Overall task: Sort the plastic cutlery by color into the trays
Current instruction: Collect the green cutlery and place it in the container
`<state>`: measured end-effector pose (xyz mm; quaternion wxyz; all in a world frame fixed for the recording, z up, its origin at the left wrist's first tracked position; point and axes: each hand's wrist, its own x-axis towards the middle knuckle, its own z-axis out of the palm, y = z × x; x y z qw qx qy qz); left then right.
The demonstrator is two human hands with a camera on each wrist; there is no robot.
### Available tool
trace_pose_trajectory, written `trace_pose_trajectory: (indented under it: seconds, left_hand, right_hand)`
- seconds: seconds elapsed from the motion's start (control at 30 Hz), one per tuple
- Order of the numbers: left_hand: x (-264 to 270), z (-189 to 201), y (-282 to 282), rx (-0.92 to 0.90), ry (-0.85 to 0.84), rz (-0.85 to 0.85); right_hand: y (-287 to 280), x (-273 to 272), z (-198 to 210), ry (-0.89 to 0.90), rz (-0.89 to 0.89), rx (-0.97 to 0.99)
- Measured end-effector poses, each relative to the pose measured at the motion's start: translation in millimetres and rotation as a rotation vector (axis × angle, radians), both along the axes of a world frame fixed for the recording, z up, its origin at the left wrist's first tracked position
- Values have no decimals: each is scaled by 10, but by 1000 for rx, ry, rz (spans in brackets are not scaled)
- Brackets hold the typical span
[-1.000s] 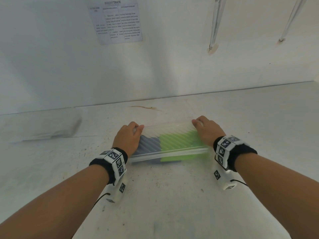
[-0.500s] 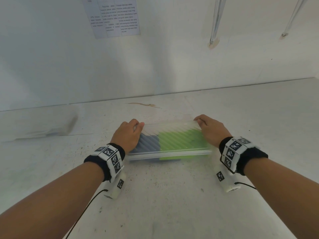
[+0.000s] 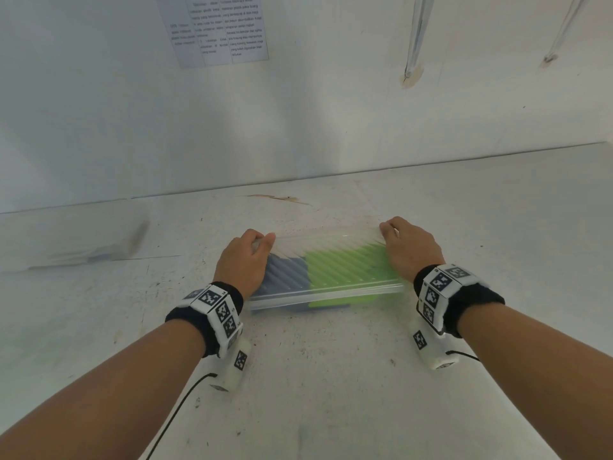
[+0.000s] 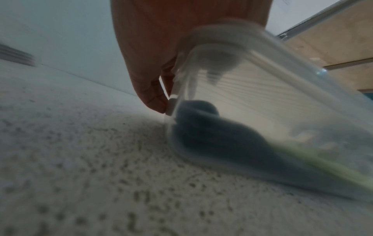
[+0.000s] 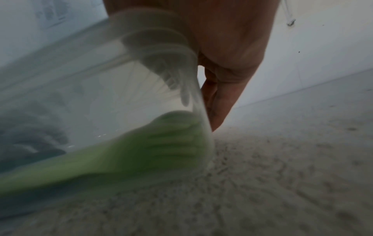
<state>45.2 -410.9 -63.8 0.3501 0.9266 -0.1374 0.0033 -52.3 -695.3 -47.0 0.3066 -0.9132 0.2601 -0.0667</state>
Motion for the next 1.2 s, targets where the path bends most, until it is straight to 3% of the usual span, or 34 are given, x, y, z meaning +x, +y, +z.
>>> trace_pose_trajectory:
  seconds: [0.33, 0.63, 0.83, 1.2]
  left_hand:
    - [-15, 8, -13, -109, 63, 139]
    - [22, -17, 9, -111, 151, 181]
    - [136, -56, 8, -157, 212, 196]
    - [-58, 41, 7, -163, 73, 234]
  right_hand:
    - [57, -44, 14, -63, -71, 26]
    - [-50, 55, 10, 133, -83, 250]
    - [-82, 140, -67, 142, -99, 198]
    - [-45, 31, -30, 59, -131, 246]
